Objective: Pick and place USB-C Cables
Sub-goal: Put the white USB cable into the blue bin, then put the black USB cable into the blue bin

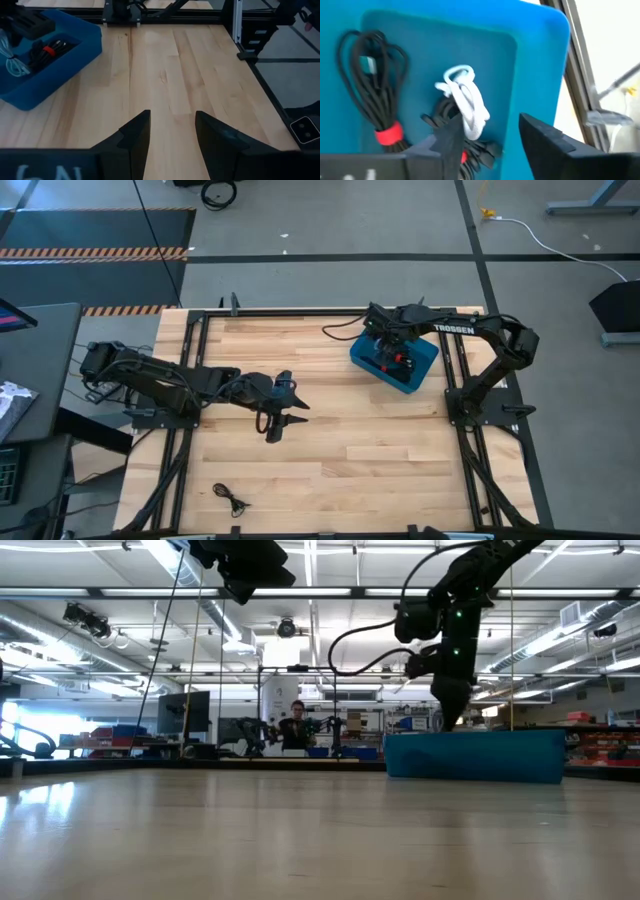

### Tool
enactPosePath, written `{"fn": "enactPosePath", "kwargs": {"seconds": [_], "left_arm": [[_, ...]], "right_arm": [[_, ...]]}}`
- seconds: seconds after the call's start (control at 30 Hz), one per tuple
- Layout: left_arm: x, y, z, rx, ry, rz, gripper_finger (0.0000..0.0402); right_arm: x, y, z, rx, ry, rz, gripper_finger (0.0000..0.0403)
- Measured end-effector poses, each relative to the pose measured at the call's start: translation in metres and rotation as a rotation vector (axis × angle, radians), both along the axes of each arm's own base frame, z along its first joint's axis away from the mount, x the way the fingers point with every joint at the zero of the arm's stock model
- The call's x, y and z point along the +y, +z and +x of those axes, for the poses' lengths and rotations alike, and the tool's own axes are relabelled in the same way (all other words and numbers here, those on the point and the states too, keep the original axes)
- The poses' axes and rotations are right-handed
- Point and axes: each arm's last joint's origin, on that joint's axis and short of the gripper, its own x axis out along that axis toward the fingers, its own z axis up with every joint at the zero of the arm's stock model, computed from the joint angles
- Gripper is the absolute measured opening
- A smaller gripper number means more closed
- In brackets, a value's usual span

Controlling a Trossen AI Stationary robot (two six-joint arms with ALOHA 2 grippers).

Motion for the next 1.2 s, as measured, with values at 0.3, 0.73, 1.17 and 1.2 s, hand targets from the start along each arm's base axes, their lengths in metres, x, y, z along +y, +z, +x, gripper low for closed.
{"fn": "enactPosePath", "kwargs": {"seconds": [0.3,0.73,1.17,1.2], "left_arm": [[0.0,-0.001,0.0,0.006,-0.001,0.002,0.0164],[0.0,-0.001,0.0,0.008,0.0,0.001,0.0164],[-0.001,0.006,-0.021,0.266,0.041,-0.046,0.0165],[-0.004,0.009,-0.025,0.317,0.039,-0.045,0.0165]], "right_arm": [[0.007,-0.002,-0.014,0.135,-0.095,0.034,0.0232],[0.018,-0.001,0.004,0.034,-0.002,0.014,0.0197],[0.073,0.04,0.049,-0.197,0.205,0.135,0.0189],[0.081,0.043,0.052,-0.227,0.234,0.175,0.0189]]}}
